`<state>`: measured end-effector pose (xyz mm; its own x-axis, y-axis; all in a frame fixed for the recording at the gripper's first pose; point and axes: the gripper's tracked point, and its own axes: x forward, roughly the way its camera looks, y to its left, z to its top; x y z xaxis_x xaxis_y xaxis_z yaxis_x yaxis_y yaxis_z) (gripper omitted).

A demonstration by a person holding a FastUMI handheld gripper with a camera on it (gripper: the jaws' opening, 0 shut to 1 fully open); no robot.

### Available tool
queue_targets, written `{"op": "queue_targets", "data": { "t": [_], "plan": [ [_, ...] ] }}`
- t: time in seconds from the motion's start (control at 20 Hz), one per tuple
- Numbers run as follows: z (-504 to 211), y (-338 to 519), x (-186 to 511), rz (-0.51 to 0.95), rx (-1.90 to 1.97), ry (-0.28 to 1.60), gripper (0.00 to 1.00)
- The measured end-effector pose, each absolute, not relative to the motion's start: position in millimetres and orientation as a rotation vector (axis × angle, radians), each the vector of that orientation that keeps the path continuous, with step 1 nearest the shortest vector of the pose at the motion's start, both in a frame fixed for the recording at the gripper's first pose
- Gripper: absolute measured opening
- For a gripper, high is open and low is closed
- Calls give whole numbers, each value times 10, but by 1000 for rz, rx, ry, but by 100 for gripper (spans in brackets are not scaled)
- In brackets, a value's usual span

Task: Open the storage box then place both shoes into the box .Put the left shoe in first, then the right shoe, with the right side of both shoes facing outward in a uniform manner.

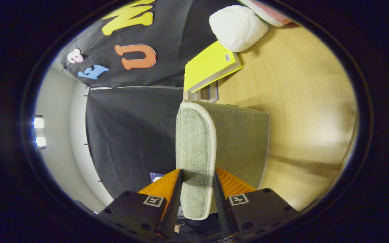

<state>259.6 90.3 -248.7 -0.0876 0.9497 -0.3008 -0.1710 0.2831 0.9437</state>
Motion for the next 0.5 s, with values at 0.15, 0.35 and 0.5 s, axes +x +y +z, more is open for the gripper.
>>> {"op": "queue_targets", "data": {
  "t": [0.15,0.35,0.5],
  "plan": [
    [-2412,796,2560,1103,814,1296,40],
    [-2229,722,2505,1056,804,1268,17],
    [-2137,758,2454,938,742,1267,7]
  ]
}}
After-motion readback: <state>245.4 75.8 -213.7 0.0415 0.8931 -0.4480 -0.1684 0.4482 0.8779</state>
